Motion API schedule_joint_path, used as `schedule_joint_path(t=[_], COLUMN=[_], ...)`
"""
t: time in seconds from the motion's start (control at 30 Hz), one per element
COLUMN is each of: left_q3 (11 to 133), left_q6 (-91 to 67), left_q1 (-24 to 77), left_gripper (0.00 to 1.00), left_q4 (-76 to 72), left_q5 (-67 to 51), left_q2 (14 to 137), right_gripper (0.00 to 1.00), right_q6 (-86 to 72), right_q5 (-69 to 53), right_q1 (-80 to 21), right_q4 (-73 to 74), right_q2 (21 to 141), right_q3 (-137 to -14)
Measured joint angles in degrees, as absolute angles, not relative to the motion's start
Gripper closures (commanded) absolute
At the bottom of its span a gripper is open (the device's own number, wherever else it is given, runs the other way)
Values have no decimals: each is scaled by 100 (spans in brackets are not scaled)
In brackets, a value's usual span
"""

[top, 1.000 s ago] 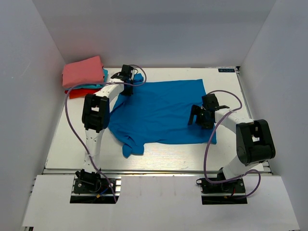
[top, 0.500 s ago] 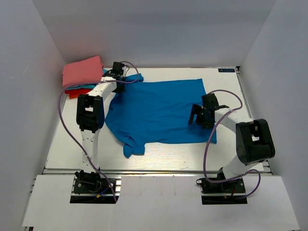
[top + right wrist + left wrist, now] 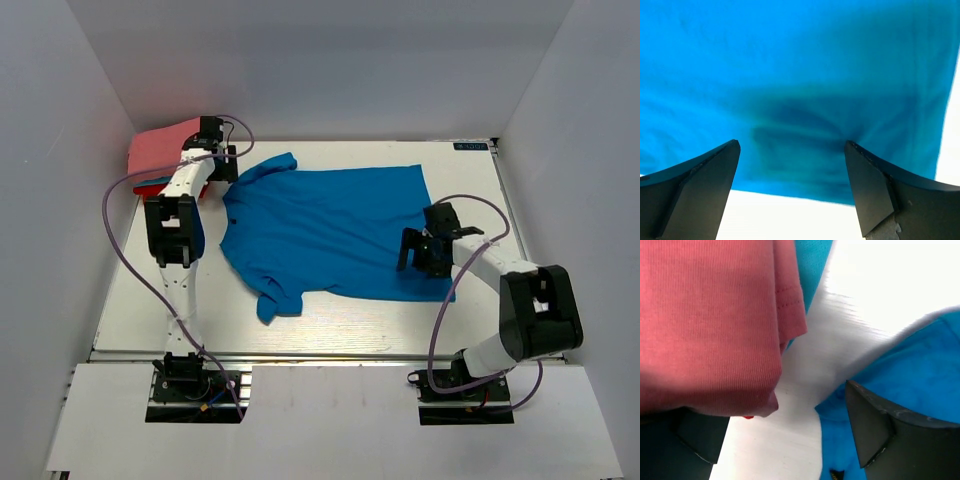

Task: Fold and stack the t-shirts
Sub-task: Flatten out the tshirt

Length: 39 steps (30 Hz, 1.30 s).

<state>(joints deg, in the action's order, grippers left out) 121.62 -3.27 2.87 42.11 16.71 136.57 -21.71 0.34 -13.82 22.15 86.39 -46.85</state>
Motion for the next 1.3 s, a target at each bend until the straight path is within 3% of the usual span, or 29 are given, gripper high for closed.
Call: schedule_joint_path(t=[0.23, 0.4, 0.73, 1.3], left_q3=[11841, 11362, 11358, 13120], left_q6=[-340, -342, -344, -416], left_q1=[294, 497, 1164, 1214], left_gripper=[0, 0, 0, 0], left_q4=[4285, 4195, 3863, 3240], left_q5=[1103, 397, -333, -1000], left_q2=[13417, 12938, 12925, 14814], right_gripper=[10, 10, 10, 10], right_q6=[-1973, -1903, -1922, -1739], right_q5=[32, 130, 276, 209], right_q1=[-1382, -1372, -1291, -661], right_q4=[2451, 2408, 2357, 3175], right_q2=[7870, 8040, 9955, 12980], right_q3=[-4794, -5358, -7048, -10383])
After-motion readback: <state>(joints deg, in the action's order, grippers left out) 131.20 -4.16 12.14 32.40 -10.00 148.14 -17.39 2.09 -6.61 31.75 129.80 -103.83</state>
